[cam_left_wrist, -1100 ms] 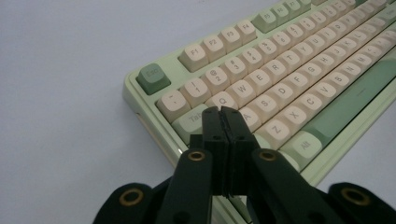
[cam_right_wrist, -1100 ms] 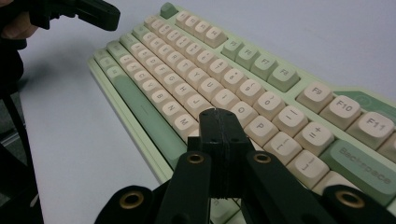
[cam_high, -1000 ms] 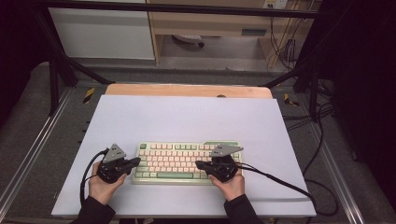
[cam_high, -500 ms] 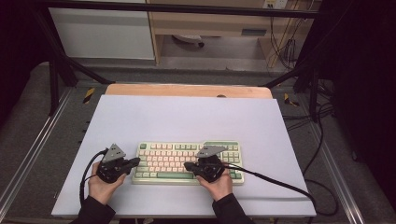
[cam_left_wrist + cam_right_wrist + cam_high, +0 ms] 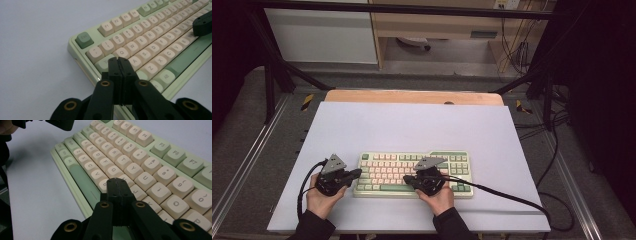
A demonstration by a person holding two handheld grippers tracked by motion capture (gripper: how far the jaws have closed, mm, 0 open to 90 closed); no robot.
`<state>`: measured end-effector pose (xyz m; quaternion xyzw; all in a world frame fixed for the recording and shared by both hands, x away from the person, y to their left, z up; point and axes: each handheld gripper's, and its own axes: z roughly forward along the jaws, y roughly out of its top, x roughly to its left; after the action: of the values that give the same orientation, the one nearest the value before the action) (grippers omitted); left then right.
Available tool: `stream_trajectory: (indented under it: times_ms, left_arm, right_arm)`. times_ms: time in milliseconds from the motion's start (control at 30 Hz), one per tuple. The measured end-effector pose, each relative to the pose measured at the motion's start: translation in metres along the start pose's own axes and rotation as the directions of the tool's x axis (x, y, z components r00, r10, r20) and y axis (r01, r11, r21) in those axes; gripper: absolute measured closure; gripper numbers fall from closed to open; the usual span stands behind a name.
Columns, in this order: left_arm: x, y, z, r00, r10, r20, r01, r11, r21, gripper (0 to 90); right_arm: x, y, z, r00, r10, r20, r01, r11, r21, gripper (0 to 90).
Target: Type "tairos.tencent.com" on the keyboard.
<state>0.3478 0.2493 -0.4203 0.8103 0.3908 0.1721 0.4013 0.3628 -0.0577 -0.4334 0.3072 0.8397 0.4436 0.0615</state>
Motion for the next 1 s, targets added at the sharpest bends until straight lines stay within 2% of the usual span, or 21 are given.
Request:
stream_trajectory:
  times_ms: [433, 767, 1000]
  left_arm:
    - [0.000, 0.000, 0.000, 1.0000, 0.004, 0.002, -0.004, 1.0000, 0.002, 88.9]
    - [-0.003, 0.002, -0.001, 1.0000, 0.007, 0.006, -0.007, 1.0000, -0.006, 88.9]
    - [-0.006, 0.003, -0.001, 0.9999, 0.011, 0.012, -0.011, 0.9999, -0.008, 88.9]
  right_arm:
    - [0.002, -0.002, 0.005, 0.9999, -0.014, 0.007, 0.013, 1.000, 0.018, 90.0]
    - [0.000, 0.008, -0.015, 0.9994, -0.025, 0.022, 0.026, 0.999, -0.028, 90.0]
    - [-0.008, 0.008, -0.028, 0.9990, -0.023, 0.038, 0.024, 0.999, -0.037, 90.0]
